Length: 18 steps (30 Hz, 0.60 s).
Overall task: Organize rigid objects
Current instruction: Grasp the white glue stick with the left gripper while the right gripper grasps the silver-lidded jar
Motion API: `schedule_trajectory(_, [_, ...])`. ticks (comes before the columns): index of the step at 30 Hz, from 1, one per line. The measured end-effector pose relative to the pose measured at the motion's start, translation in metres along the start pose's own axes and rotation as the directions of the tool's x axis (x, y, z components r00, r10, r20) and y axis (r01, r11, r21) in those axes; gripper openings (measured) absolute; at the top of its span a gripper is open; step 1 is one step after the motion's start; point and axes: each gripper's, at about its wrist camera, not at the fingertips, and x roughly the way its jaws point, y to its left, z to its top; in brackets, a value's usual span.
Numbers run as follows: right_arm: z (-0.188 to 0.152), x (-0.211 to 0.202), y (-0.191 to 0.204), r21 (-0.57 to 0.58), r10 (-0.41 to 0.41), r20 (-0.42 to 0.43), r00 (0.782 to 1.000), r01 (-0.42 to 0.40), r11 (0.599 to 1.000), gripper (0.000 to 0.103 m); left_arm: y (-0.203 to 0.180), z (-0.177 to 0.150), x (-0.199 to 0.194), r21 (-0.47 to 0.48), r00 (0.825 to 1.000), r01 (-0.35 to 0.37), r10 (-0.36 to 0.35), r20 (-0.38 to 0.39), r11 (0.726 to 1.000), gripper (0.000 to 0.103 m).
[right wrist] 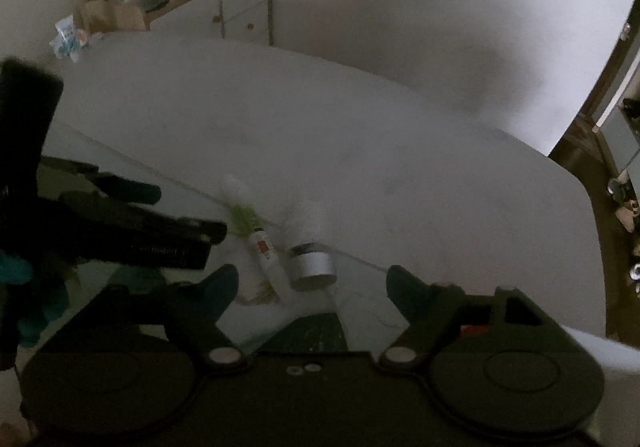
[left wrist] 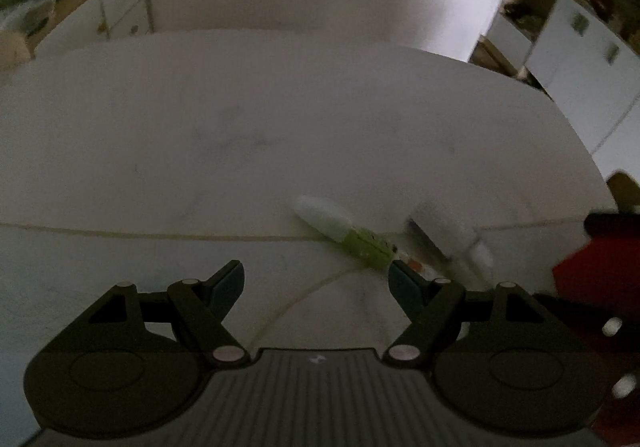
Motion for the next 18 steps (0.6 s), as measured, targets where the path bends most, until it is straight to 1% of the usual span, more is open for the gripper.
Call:
schedule_trajectory(4, [0.004,0.017,0.0,-0.038,-0.015,-0.027,1.0,0.014,0.999,0.074,-0.001,0.009,0.01,-0.033,1.0,0.008,-0.009,-0.02,0.999,0.079])
schedule_trajectory(8, [0.007,0.029,-0.001,-0.049,-0.019,-0.053,0.998,0.017,0.999,0.068,0.0,0.017,0.018,-0.1,0.999,0.034,-0.037,-0.032,0.994,0.079])
schedule_trajectory(11, [0.009,0.034,0.001,-0.06,-0.013,-0.058,0.998,0.01,0.998,0.066,-0.003,0.022,0.024,-0.114,0.999,0.026,-0.03,-0.037,0.993,0.079])
schedule_trajectory(14, [0.013,0.043,-0.001,-0.058,-0.014,-0.071,0.997,0.01,0.998,0.059,-0.006,0.024,0.03,-0.129,0.999,0.013,-0.019,-0.048,0.992,0.079])
schedule_trajectory(15, [0.013,0.046,-0.001,-0.054,-0.012,-0.076,0.997,0.008,0.999,0.058,-0.006,0.024,0.032,-0.135,0.998,0.012,-0.019,-0.052,0.991,0.079])
schedule_trajectory(18, [0.015,0.053,-0.001,-0.047,-0.016,-0.083,0.996,0.012,0.999,0.055,-0.01,0.022,0.037,-0.124,0.998,0.002,-0.009,-0.055,0.992,0.079])
